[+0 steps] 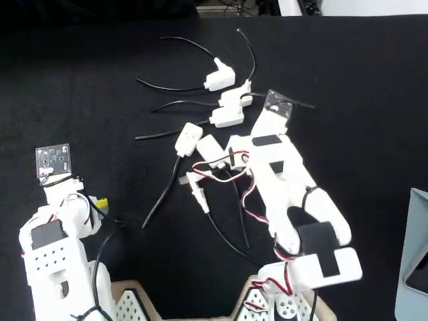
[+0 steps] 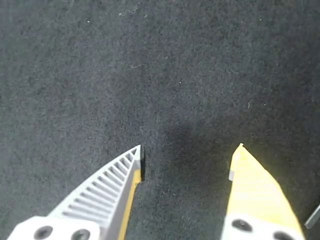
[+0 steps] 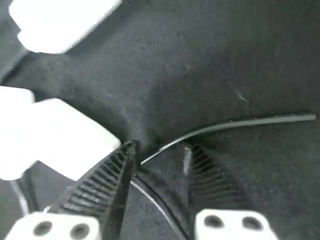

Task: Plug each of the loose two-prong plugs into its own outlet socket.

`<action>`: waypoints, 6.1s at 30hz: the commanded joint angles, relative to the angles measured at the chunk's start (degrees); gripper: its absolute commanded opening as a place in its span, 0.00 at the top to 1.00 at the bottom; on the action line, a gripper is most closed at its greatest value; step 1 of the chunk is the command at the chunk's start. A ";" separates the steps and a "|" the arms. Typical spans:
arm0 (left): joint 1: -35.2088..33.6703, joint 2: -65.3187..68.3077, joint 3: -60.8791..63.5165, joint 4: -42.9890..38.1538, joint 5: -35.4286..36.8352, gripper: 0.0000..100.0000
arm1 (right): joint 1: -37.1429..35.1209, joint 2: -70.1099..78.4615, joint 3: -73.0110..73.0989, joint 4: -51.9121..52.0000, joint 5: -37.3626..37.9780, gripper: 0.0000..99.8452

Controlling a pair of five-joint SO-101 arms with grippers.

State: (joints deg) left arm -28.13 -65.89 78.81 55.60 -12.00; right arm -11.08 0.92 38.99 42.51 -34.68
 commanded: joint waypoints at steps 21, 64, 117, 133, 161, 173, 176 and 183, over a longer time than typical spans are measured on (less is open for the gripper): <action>0.57 -0.70 -0.31 -1.32 0.26 0.72 | 0.70 -28.09 -6.73 19.87 14.33 0.99; 0.66 -0.70 -0.31 -1.32 0.18 0.72 | -4.84 -9.54 -32.22 40.79 48.35 0.81; 0.66 -0.70 -0.22 -1.32 0.18 0.72 | -3.16 5.49 -7.78 13.63 74.02 0.94; 0.66 -0.70 -0.22 -1.32 0.18 0.72 | -3.25 6.02 -14.37 19.60 66.81 0.90; 0.75 -0.70 -0.66 -1.32 0.62 0.72 | -6.68 -26.68 -12.09 34.02 54.86 0.99; 8.48 -0.79 -10.68 -1.23 10.11 0.71 | -21.36 -54.73 13.23 12.66 45.36 0.99; 12.09 -0.79 -13.93 -1.32 13.01 0.71 | -23.91 -59.56 17.54 8.09 45.10 0.99; 20.79 -0.70 -14.73 -4.66 17.49 0.71 | -30.59 -65.54 20.97 4.84 40.44 0.99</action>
State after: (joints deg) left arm -11.08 -65.89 67.47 54.90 3.03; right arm -39.03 -62.29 60.18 48.84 7.34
